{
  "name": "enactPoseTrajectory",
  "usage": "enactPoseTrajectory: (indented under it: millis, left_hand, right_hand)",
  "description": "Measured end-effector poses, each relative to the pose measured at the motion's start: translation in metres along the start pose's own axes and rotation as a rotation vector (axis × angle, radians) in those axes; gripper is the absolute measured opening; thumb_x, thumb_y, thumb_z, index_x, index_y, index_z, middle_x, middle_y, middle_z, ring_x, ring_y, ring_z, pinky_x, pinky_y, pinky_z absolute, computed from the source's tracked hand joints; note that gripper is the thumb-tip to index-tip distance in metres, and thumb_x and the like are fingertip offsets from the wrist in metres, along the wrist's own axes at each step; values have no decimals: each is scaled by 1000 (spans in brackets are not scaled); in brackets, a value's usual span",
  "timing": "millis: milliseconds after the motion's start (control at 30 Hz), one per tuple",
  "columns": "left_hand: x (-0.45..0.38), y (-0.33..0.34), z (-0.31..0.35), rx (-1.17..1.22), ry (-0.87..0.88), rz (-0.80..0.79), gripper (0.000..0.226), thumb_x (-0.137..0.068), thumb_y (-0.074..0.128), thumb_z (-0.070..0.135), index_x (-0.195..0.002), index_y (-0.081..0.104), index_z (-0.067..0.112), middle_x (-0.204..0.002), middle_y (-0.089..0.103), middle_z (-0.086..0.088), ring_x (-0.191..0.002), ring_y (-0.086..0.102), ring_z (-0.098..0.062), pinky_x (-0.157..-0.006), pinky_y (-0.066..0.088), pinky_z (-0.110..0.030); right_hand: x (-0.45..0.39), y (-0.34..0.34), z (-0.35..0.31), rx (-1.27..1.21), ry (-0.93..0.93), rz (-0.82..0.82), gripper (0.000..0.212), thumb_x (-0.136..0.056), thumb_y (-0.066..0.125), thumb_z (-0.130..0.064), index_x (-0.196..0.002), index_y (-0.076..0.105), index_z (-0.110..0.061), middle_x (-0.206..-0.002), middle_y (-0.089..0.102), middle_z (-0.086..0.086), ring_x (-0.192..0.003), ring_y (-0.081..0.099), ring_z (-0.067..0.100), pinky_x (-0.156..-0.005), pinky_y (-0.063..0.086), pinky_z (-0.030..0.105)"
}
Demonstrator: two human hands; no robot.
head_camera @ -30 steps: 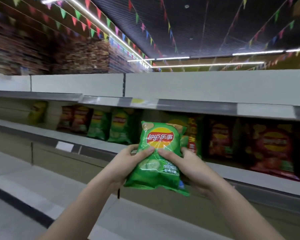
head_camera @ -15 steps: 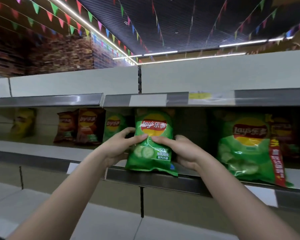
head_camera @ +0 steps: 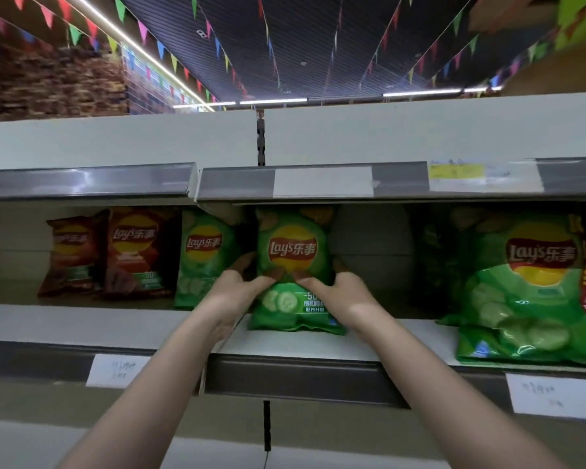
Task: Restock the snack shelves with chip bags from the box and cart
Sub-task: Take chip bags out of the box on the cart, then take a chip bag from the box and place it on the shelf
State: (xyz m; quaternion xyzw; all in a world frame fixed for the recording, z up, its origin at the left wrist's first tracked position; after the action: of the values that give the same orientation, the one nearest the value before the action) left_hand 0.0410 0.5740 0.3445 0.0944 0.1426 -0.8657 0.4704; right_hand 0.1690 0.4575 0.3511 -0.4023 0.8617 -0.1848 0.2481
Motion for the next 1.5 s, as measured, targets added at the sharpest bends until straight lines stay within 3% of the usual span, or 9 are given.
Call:
enactPoseTrajectory:
  millis: [100,233,433,600,700,767,1133,1300,1500]
  left_hand:
    - [1,6,-4,-59,49,11,57,-91,64,21,-143,39,19,-114,67,-7,-96,67,-20,-83,56,-33]
    - [6,8,4,-200,128,69,54,-93,61,25,-142,40,17,-120,63,-5,-98,63,-18,-77,52,-24]
    - [22,-1,16,-518,61,296,69,-82,71,43,-129,44,2,-123,54,-18,-110,54,-34,-88,48,-39]
    - [83,15,65,-484,475,521,67,-82,73,38,-131,42,5,-130,46,-15,-123,43,-30,-104,39,-42]
    - [108,50,91,-164,611,283,18,-91,63,23,-107,58,19,-106,63,4,-101,60,-9,-89,52,-37]
    - [121,89,103,25,546,45,7,-94,58,16,-99,62,17,-93,66,4,-86,65,-4,-75,56,-26]
    - [213,350,150,570,357,-540,22,-93,51,-10,-83,61,7,-73,64,-9,-63,65,-13,-57,52,-18]
    - [300,490,175,636,226,-792,16,-94,49,-5,-85,59,4,-62,61,-9,-54,60,-12,-46,46,-19]
    - [465,657,209,737,-11,-1185,25,-94,45,-8,-78,58,8,-63,59,-12,-62,56,-24,-40,41,-18]
  right_hand:
    - [3,1,2,139,19,-50,45,-92,56,-53,-74,54,-11,-78,59,7,-81,59,24,-73,45,33]
    - [7,2,2,167,20,-61,47,-92,53,-57,-73,47,-15,-69,48,0,-63,47,13,-56,36,26]
    - [23,-7,-9,163,-17,36,57,-91,40,-65,-74,44,-12,-72,47,2,-68,48,17,-65,38,33]
    - [44,-39,-13,113,-204,384,43,-99,47,-42,-123,52,-6,-105,56,8,-102,55,25,-79,41,29]
    - [78,-53,-12,-149,-431,396,26,-97,56,-31,-117,60,-15,-116,61,0,-102,61,10,-84,48,25]
    - [99,-68,-4,-314,-462,318,18,-97,57,-28,-110,63,-17,-106,68,-2,-92,67,4,-80,54,25]
    - [229,-276,106,-178,-199,620,19,-100,49,-17,-95,64,-29,-94,68,23,-91,64,38,-70,51,37]
    - [332,-384,171,-130,-2,746,25,-103,43,-13,-99,62,-29,-85,73,-9,-82,69,1,-71,53,16]
    - [512,-513,237,59,229,952,34,-101,39,0,-82,56,-23,-57,59,-12,-53,56,-10,-53,41,5]
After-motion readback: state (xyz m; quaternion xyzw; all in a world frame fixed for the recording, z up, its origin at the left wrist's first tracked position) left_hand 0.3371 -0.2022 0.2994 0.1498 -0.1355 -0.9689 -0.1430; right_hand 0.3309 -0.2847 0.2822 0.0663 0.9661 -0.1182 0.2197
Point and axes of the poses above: each hand's wrist, its own x-axis away from the middle knuckle, its own y-axis out of the palm, z = x × y, the point moved 7 cm from there along -x, towards the middle knuckle
